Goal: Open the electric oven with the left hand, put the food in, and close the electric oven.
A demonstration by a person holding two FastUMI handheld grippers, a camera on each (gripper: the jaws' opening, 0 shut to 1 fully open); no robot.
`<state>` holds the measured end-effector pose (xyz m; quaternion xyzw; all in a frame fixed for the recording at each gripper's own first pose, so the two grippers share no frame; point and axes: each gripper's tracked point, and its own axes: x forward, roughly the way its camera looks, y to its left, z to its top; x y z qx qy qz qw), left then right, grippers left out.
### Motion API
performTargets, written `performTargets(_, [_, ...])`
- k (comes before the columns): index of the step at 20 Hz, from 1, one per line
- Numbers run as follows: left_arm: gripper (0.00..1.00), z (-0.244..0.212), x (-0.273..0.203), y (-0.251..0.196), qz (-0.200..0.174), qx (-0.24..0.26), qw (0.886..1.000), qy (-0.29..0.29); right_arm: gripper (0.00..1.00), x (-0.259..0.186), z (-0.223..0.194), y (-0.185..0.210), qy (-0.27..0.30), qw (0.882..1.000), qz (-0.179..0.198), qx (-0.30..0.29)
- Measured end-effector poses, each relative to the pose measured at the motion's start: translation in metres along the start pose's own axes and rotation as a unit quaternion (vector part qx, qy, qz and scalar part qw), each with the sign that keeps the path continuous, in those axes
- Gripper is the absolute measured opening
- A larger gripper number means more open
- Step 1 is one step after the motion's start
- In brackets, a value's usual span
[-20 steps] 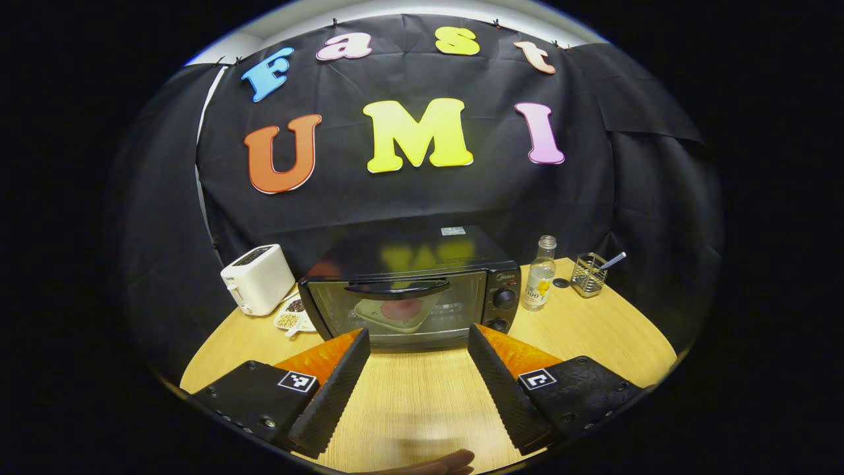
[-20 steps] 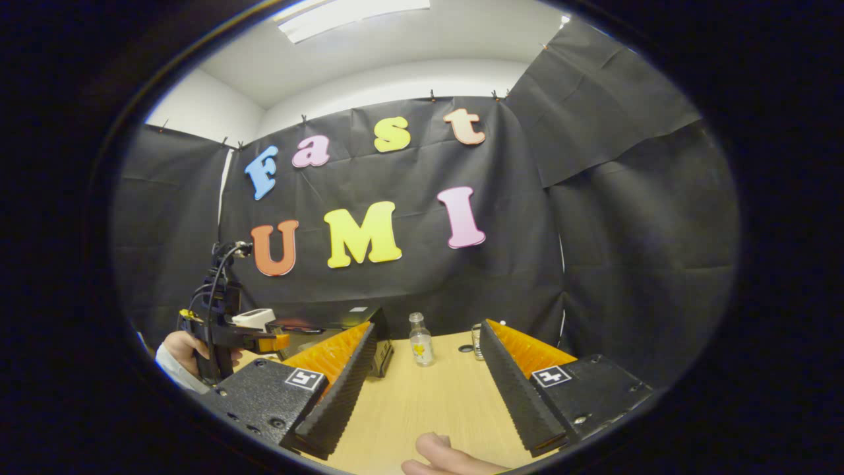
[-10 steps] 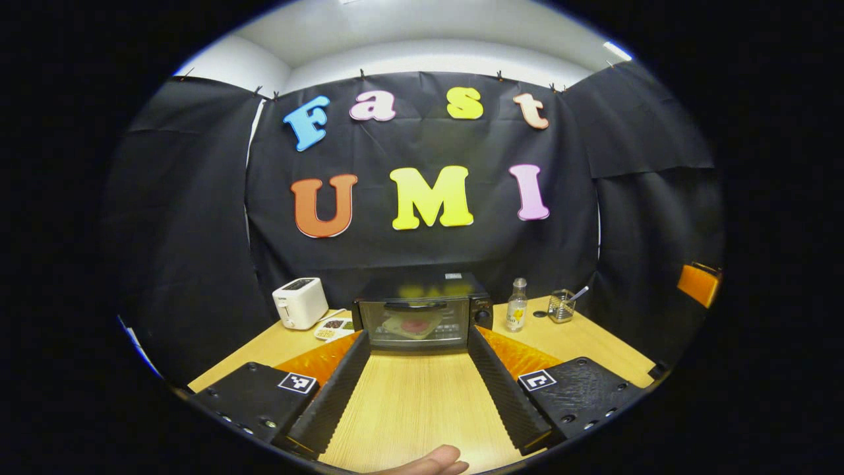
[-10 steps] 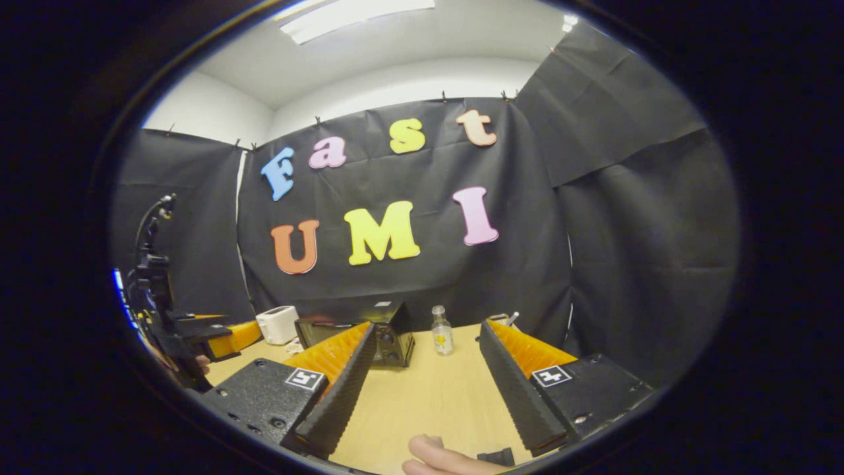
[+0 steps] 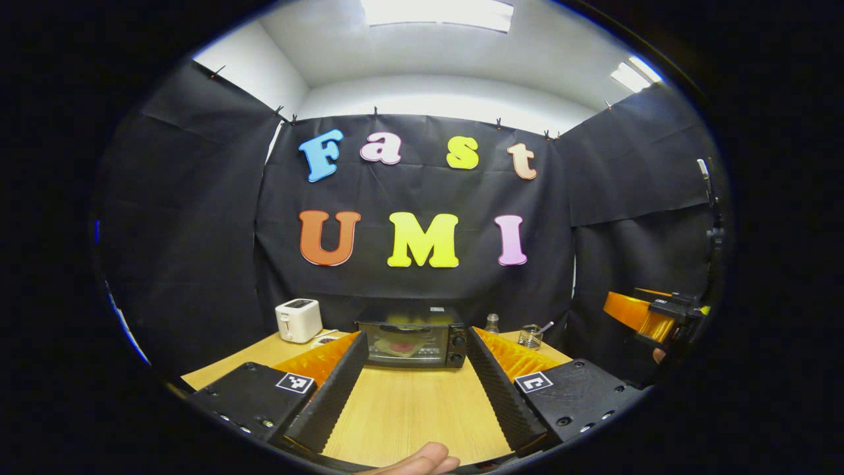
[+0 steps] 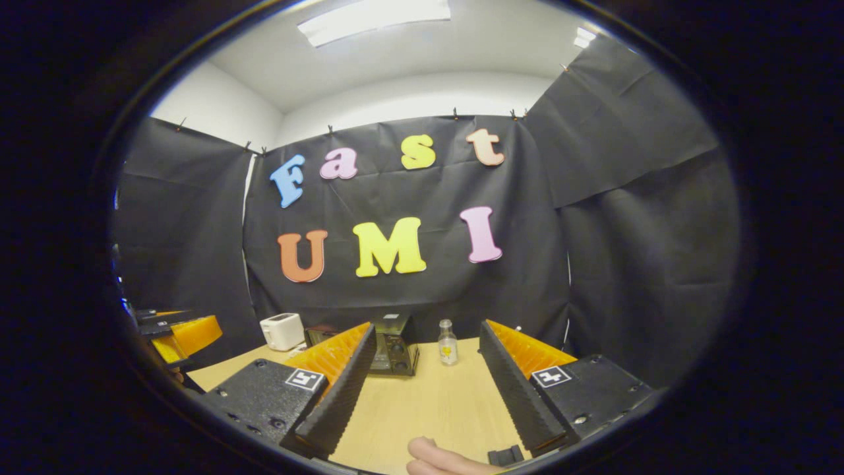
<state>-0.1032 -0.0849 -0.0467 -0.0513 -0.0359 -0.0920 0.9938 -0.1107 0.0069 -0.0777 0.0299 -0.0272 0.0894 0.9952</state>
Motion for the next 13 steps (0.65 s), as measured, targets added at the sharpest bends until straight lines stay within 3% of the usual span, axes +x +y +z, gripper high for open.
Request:
performTargets(12, [0.95, -0.010, 0.000, 0.014, 0.014, 0.009, 1.000, 0.009, 0.94, 0.001, -0.014, -0.002, 0.022, 1.000, -0.005, 0.000])
performTargets(13, [0.95, -0.011, -0.001, 0.014, 0.015, 0.011, 1.000, 0.008, 0.99, 0.000, -0.014, -0.001, 0.023, 1.000, -0.004, 0.000])
